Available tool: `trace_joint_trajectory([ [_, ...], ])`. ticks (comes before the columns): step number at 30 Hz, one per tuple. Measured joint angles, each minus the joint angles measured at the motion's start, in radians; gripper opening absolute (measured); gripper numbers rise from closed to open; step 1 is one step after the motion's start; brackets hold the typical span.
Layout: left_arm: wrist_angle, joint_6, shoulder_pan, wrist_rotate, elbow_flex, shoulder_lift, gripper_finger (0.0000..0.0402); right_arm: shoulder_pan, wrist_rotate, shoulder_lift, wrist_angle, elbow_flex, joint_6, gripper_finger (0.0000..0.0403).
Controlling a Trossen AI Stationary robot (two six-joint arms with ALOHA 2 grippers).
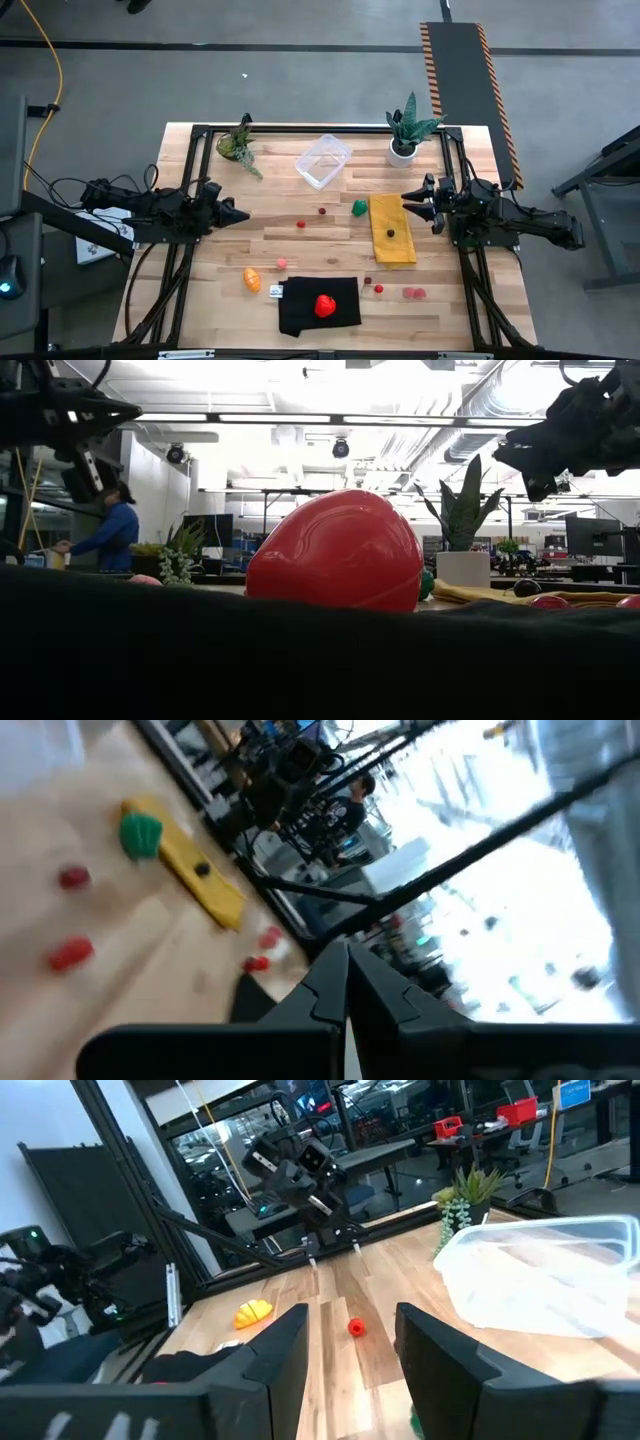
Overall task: Pick and placing Produce into tupperware
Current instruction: Put the black cherry into the transparent bin
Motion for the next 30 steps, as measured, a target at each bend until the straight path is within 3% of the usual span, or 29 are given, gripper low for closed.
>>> trace_joint_trajectory([
  [5, 0.0, -0.243, 0.0, -0.003, 0.0, 0.0, 0.0001, 0.001, 0.0, 0.0, 0.001, 0.0, 0.382, 0.0142],
  [10, 0.0, -0.381, 0.0, -0.006, 0.0, 0.0, 0.0001, 0.001, 0.0, 0.0, 0.001, 0.0, 0.69, 0.0142],
  [20, -0.008, -0.548, 0.0, -0.028, 0.0, 0.0, 0.0001, 0.001, 0.016, 0.0, 0.0, 0.0, 0.886, 0.0142],
  [30, -0.009, -0.672, 0.0, 0.042, 0.0, 0.0, 0.0001, 0.001, 0.028, 0.003, -0.004, 0.0, 1.161, 0.0142],
])
